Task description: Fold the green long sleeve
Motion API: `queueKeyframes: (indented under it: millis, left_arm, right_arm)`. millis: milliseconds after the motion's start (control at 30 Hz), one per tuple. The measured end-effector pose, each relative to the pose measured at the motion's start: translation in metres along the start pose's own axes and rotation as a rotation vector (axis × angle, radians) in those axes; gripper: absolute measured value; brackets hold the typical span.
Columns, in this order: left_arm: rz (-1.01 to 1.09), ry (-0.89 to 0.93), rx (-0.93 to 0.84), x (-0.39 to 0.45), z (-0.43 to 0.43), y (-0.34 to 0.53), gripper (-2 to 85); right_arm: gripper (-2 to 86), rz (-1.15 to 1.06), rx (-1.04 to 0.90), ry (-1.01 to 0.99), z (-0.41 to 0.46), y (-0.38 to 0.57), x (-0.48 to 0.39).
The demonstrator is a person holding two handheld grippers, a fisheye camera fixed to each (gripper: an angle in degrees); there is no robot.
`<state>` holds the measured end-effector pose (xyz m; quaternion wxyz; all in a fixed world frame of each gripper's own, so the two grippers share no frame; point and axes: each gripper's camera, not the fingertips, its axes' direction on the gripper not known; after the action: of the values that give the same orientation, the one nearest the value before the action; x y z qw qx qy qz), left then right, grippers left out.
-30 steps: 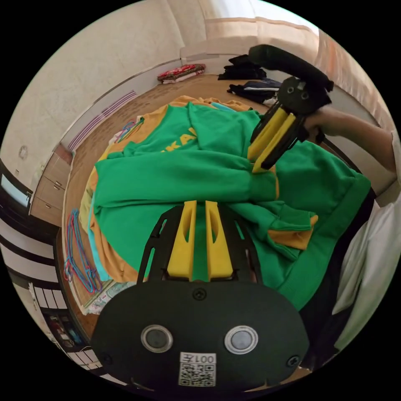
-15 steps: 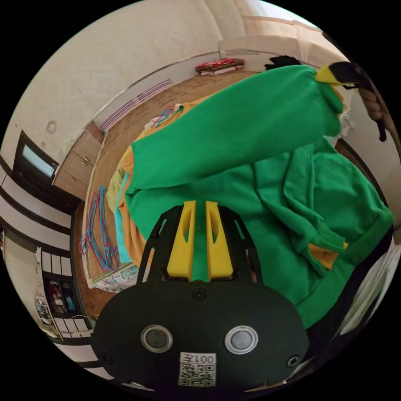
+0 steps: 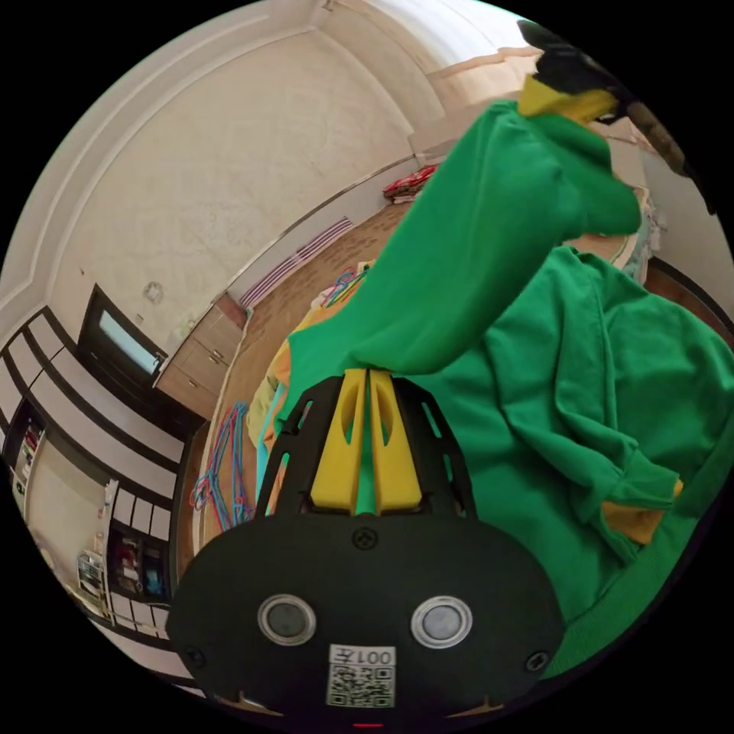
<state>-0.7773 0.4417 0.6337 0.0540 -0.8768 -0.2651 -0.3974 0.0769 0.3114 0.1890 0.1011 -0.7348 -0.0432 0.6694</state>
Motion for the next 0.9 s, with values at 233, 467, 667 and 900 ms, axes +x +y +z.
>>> queueKeyframes:
  millis: [233, 467, 667, 900]
  left_arm:
    - [0.137, 0.11, -0.005, -0.03, -0.042, 0.001, -1.0]
    - [0.248, 0.3, -0.138, -0.029, 0.009, 0.013, -1.0]
    - [0.2, 0.323, -0.19, -0.031, 0.029, 0.012, -0.9]
    - [0.056, 0.174, -0.164, -0.098, 0.058, -0.007, 2.5]
  right_arm:
    - [0.7, 0.083, -0.063, 0.098, -0.002, 0.002, 0.019]
    - [1.1, 0.147, -0.344, 0.264, 0.082, 0.014, 0.071]
    - [1.9, 0.063, -0.487, 0.432, 0.13, 0.029, 0.074]
    - [9.7, -0.057, -0.476, 0.424, 0.118, 0.039, 0.043]
